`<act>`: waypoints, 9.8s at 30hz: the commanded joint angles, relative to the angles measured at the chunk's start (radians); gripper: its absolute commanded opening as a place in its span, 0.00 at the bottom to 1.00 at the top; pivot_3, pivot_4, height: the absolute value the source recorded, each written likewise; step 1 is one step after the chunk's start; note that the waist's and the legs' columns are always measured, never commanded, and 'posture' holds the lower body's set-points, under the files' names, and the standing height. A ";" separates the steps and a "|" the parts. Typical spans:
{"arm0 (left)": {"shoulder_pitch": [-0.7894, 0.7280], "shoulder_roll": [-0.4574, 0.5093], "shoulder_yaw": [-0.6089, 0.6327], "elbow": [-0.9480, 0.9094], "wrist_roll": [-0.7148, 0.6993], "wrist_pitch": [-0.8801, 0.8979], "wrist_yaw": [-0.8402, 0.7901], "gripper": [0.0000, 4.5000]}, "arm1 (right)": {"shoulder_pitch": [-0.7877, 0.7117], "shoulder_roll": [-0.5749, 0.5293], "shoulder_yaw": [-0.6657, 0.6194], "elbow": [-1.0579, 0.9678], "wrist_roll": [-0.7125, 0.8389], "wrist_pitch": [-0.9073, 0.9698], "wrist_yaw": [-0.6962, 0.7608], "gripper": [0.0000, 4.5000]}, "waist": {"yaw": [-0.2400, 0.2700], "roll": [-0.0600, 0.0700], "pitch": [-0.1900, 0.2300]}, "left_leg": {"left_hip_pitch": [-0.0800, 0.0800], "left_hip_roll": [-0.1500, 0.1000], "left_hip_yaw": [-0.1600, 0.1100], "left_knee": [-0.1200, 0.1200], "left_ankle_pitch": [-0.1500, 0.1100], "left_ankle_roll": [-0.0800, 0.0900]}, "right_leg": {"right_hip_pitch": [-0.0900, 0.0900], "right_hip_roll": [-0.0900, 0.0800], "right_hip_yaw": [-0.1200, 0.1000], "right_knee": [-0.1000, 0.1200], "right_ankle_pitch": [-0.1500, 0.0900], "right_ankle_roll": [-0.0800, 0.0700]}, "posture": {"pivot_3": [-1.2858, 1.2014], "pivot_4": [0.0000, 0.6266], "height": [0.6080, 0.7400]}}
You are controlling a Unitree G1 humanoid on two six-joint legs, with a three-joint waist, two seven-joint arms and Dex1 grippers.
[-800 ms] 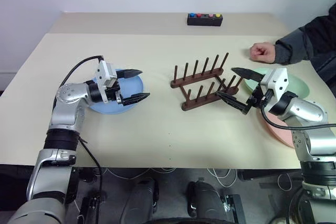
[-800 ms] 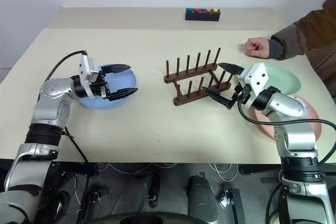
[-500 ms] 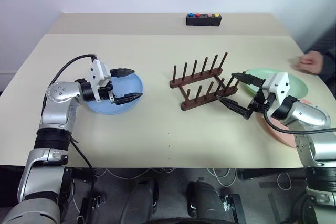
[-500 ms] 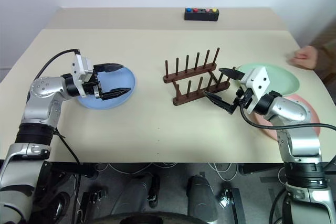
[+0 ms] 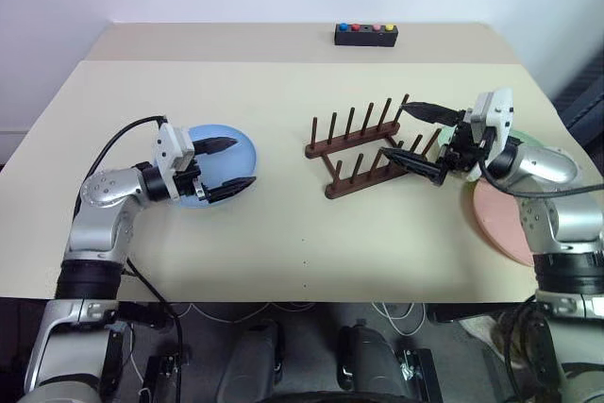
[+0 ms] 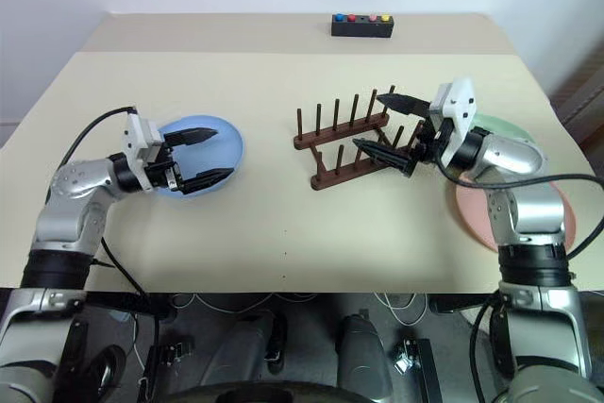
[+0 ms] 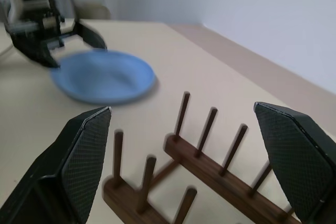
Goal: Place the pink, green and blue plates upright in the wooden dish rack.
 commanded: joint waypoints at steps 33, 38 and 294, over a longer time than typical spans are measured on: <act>-0.219 -0.362 -0.408 0.194 0.305 0.179 0.229 0.99 | -0.030 0.056 -0.040 0.012 -0.032 -0.076 -0.016 1.00 | 0.003 0.000 0.000 | 0.000 -0.001 0.003 0.001 0.000 0.001 | 0.000 0.000 0.001 0.001 0.001 0.002 | 0.52 0.24 0.96; -0.240 -0.406 -0.389 0.259 0.351 0.123 0.313 0.99 | -0.019 0.051 -0.046 -0.004 -0.029 -0.073 -0.028 1.00 | 0.003 0.000 0.000 | 0.000 -0.001 0.003 0.001 0.000 0.001 | 0.000 0.000 0.001 0.001 0.001 0.002 | 0.52 0.24 0.96; -0.020 -0.008 -0.053 -0.413 -0.253 0.486 -0.032 1.00 | -0.474 -0.359 0.418 0.664 -0.662 0.110 0.326 1.00 | -0.022 0.000 0.002 | -0.001 -0.002 0.007 0.001 -0.001 0.002 | -0.004 -0.002 0.006 -0.001 0.004 0.002 | 0.52 0.24 0.96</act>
